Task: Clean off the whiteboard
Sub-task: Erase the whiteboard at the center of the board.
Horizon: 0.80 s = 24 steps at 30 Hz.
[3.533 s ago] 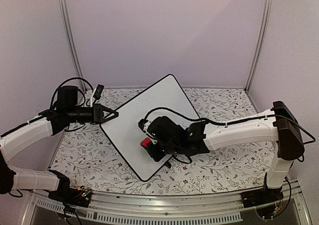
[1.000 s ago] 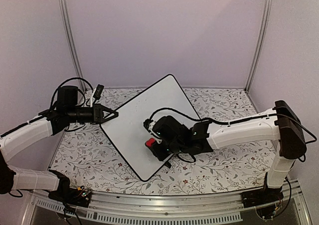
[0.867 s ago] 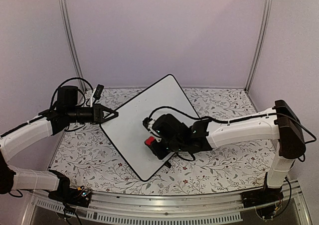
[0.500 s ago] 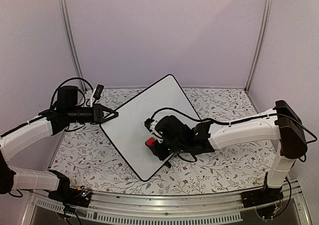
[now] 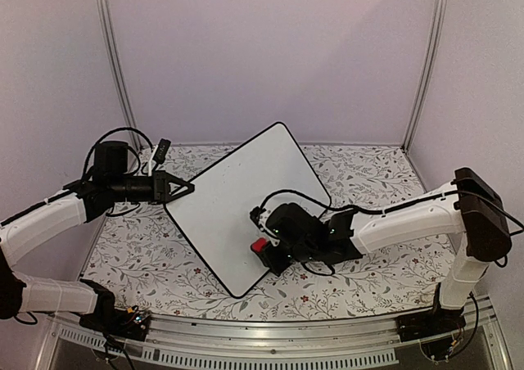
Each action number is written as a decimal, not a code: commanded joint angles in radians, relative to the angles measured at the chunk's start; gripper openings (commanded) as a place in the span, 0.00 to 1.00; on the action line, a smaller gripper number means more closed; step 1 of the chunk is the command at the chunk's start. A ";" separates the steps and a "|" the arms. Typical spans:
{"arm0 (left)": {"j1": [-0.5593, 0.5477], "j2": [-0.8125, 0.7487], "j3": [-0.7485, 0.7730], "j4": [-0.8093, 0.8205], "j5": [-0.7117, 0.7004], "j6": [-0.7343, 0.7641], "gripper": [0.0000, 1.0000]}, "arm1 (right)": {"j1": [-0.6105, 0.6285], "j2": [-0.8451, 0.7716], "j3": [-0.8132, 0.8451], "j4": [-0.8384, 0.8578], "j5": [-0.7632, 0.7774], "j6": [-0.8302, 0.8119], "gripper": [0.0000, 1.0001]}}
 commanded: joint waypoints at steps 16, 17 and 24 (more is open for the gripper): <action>-0.008 -0.007 -0.013 0.014 0.062 0.018 0.00 | 0.006 -0.032 -0.080 -0.056 0.006 0.052 0.00; -0.009 -0.007 -0.013 0.014 0.063 0.019 0.00 | 0.006 -0.031 -0.073 -0.055 0.012 0.049 0.00; -0.009 -0.006 -0.014 0.014 0.062 0.019 0.00 | 0.005 -0.011 0.019 -0.065 0.040 0.009 0.00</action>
